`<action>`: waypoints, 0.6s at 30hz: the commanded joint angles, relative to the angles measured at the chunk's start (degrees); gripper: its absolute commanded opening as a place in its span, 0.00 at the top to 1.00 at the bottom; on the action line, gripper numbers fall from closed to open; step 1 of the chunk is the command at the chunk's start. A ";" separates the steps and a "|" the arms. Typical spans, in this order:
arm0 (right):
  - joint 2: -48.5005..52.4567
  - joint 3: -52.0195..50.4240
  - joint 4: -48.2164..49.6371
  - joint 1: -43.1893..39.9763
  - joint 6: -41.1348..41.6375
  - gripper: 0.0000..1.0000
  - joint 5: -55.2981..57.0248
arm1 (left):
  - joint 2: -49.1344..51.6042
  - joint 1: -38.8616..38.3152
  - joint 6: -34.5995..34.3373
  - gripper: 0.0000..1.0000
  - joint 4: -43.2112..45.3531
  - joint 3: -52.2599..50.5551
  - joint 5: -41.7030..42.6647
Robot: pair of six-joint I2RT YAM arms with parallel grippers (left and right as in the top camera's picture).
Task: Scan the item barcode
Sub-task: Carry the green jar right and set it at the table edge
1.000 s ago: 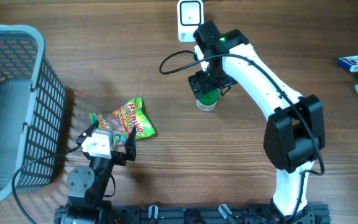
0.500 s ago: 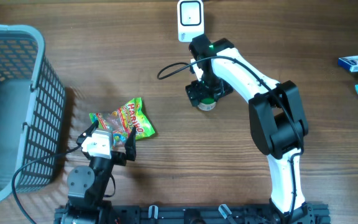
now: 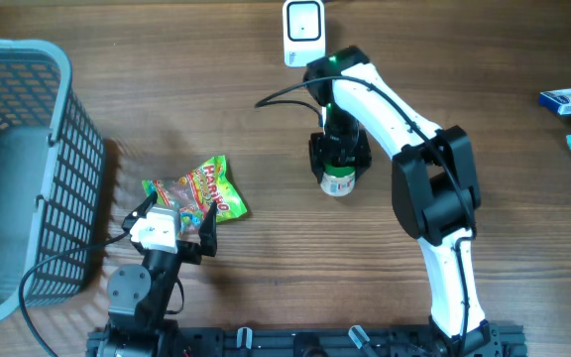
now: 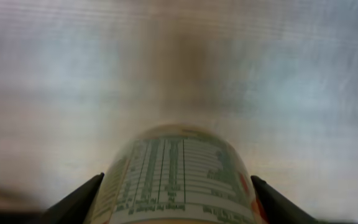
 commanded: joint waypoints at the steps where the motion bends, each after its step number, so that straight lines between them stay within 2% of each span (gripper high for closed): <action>1: -3.34 2.29 -0.76 -0.13 -4.48 0.50 -14.19 | -0.24 -0.26 -0.52 0.00 0.20 -0.37 -0.31; 5: -13.22 1.27 -0.63 1.60 -3.39 0.50 -17.64 | -0.24 -0.26 -0.55 0.00 0.20 -0.37 -0.31; 9: -24.50 -4.79 -0.61 5.25 1.66 0.42 -12.85 | -0.24 -0.26 -0.55 0.00 0.20 -0.37 -0.31; 14: -28.26 -15.96 -0.61 6.23 2.93 0.45 -13.75 | -0.24 -0.26 -0.52 0.00 0.20 -0.37 -0.31; 18: -28.26 -14.82 -0.55 6.21 2.91 0.46 -9.66 | -0.24 -0.26 -0.52 0.00 0.20 -0.37 -0.31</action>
